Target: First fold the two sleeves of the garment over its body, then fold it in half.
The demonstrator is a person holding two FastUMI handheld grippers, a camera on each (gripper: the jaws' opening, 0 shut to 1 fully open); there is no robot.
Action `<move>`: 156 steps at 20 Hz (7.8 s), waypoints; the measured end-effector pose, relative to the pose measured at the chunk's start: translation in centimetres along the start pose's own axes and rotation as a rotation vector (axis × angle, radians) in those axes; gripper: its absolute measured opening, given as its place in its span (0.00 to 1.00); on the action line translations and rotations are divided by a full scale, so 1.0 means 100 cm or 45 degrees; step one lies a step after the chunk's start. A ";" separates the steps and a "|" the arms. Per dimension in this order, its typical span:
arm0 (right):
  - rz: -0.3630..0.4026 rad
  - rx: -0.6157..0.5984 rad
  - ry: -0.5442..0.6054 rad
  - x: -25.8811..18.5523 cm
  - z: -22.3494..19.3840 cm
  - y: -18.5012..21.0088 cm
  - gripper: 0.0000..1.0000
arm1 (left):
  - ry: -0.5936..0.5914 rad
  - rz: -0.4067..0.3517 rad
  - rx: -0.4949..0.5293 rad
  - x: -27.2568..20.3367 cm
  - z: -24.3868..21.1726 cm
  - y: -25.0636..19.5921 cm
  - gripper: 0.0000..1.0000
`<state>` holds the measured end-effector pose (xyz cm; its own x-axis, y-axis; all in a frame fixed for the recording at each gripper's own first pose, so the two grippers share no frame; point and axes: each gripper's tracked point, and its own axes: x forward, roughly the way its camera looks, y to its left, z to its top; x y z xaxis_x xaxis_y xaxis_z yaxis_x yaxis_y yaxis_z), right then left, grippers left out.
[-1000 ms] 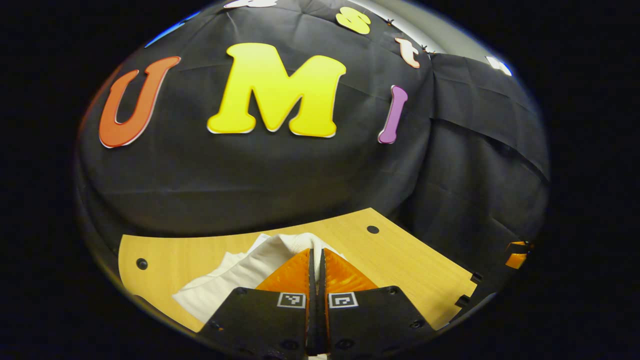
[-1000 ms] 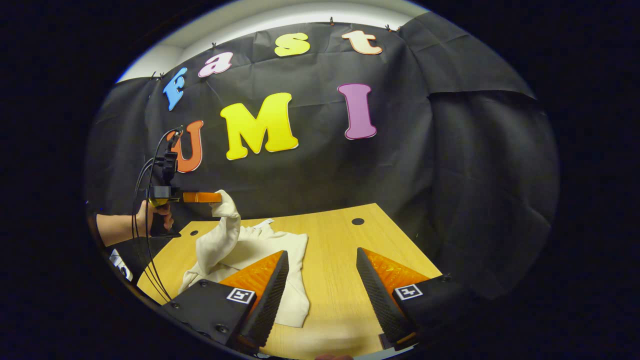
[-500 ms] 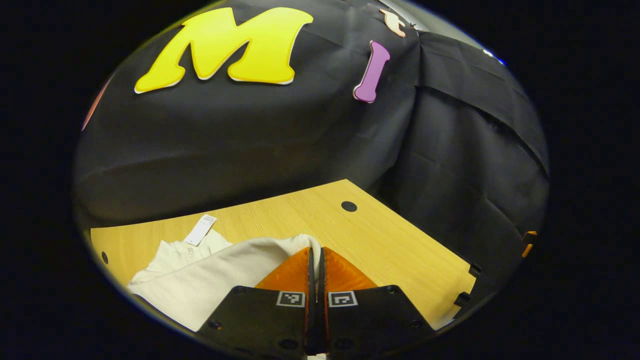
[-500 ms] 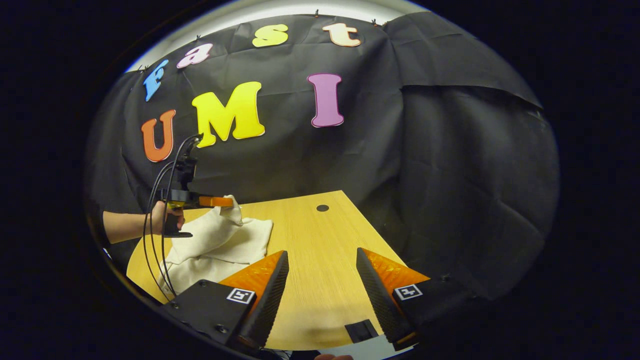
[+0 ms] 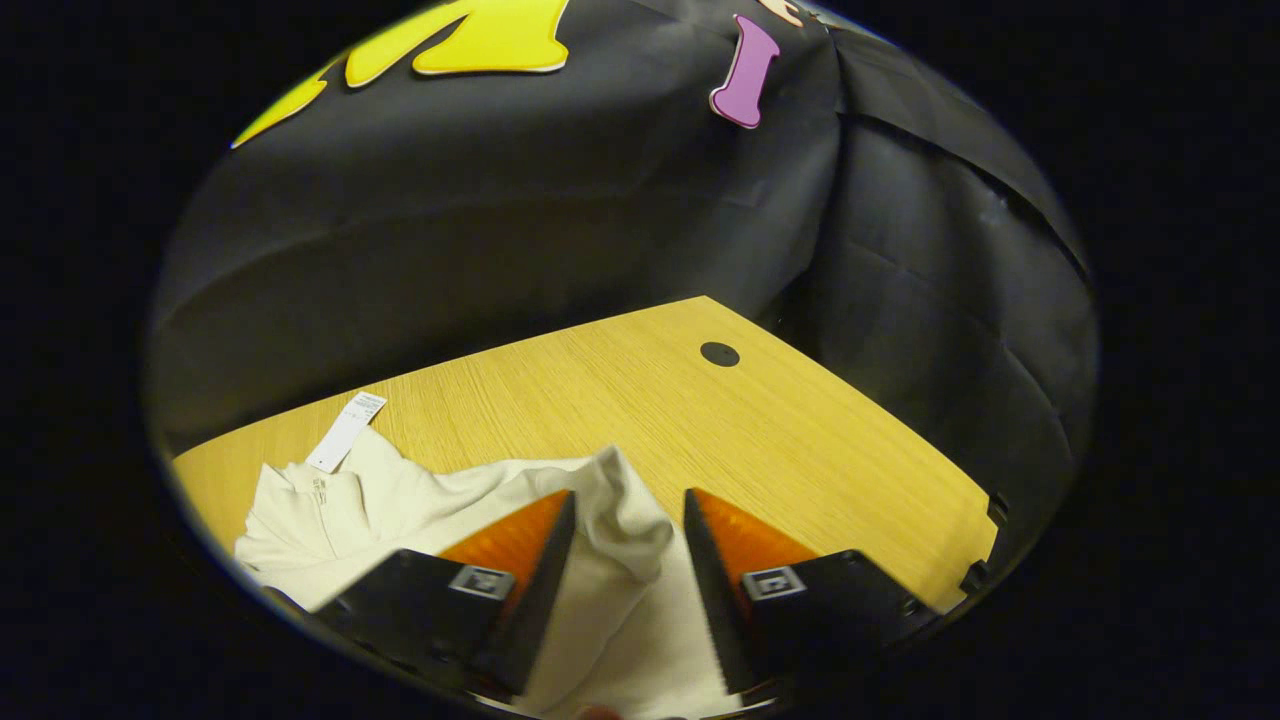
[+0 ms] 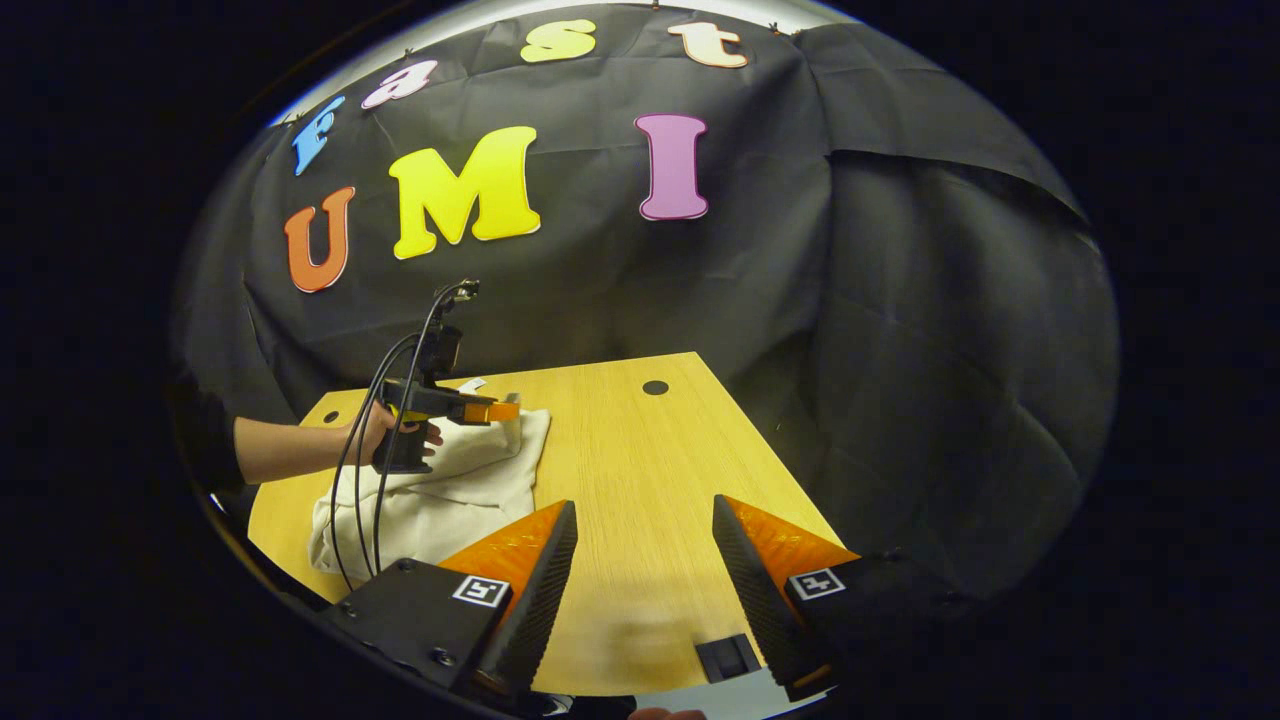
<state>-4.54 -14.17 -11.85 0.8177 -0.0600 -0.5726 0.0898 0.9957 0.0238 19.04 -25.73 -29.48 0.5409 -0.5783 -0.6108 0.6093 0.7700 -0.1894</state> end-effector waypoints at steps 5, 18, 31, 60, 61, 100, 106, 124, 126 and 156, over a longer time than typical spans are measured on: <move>0.106 -0.038 -0.041 0.014 0.018 0.042 0.86 | -0.131 0.139 -0.017 -0.053 0.014 0.017 1.00; 0.292 -0.036 -0.175 0.023 0.041 0.136 0.89 | -0.518 0.711 -0.063 -0.302 0.034 0.070 0.99; 0.364 -0.131 -0.012 0.039 -0.006 0.154 0.90 | -0.288 0.630 -0.254 -0.344 -0.072 0.057 1.00; 0.135 -0.153 0.879 0.113 -0.240 0.124 0.90 | 0.559 0.573 -0.808 -0.343 -0.280 0.071 0.84; 0.129 -0.168 0.882 0.116 -0.238 0.124 0.89 | 0.595 0.598 -0.786 -0.344 -0.280 0.072 0.78; 0.579 0.359 0.320 0.152 0.068 0.198 0.07 | -0.195 0.400 -0.605 -0.336 -0.010 0.126 0.04; 0.572 0.360 0.293 0.214 0.135 0.220 0.07 | -0.301 0.412 -0.604 -0.318 0.050 0.181 0.04; 0.332 0.204 0.378 0.463 0.032 0.258 0.11 | -0.127 0.621 -0.576 -0.105 -0.024 0.348 0.07; 0.303 0.212 0.365 0.467 0.031 0.259 0.15 | -0.132 0.644 -0.551 -0.103 -0.021 0.348 0.19; 0.279 -0.097 -0.712 -0.023 0.193 0.265 0.94 | -0.869 0.936 -0.153 -0.487 0.133 0.081 0.97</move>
<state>6.90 10.96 5.93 0.9894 0.1391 -0.0426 -0.1383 0.9902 0.0218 5.35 5.07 8.91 0.9978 0.0492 -0.0436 -0.0510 0.9978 -0.0425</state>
